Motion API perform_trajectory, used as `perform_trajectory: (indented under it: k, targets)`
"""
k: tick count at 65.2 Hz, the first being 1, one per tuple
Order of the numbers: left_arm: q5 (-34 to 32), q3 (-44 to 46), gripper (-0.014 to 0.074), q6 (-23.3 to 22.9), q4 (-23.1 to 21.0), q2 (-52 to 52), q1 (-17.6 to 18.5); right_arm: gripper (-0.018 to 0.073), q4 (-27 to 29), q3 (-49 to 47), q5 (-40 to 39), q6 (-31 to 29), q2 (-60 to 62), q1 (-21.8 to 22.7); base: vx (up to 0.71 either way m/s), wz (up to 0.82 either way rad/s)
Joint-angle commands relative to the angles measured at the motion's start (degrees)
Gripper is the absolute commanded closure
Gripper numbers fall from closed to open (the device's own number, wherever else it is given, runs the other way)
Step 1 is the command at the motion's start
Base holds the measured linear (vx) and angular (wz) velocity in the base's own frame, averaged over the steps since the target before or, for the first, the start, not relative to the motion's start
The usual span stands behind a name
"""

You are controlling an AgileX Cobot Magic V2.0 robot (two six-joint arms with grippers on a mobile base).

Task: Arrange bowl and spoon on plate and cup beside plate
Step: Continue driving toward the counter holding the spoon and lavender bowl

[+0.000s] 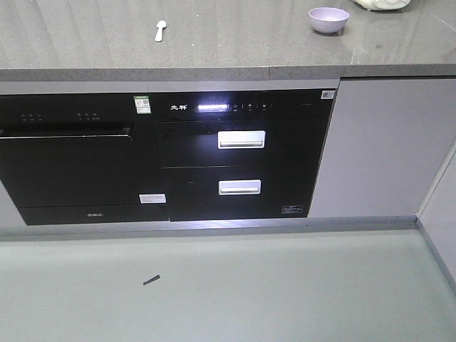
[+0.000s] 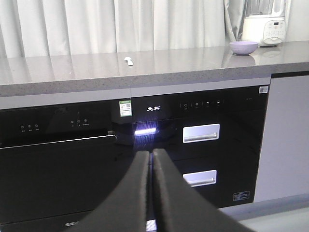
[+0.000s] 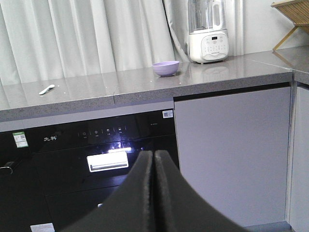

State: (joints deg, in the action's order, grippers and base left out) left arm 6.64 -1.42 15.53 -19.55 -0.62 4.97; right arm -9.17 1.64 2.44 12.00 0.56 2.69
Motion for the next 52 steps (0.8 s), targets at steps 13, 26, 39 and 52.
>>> perform_trajectory:
  k: [13,26,39,52]
  targets:
    - [-4.2,-1.4,0.0603,0.1,-0.7,-1.0,-0.1,0.0564,-0.2,0.8,-4.3,-0.5,0.6,0.2,0.06,-0.02]
    - [-4.2,-1.4,0.0603,0.1,-0.7,-1.0,-0.1,0.0564,-0.2,0.8,-4.3,-0.5,0.6,0.2,0.06,-0.02]
    - [-4.2,-1.4,0.0603,0.1,-0.7,-1.0,-0.1,0.0564,-0.2,0.8,-4.3,-0.5,0.6,0.2,0.06,-0.01]
    - [-4.2,-1.4,0.0603,0.1,-0.7,-1.0,-0.1,0.0564,-0.2,0.8,-4.3,-0.5,0.6,0.2,0.06,0.0]
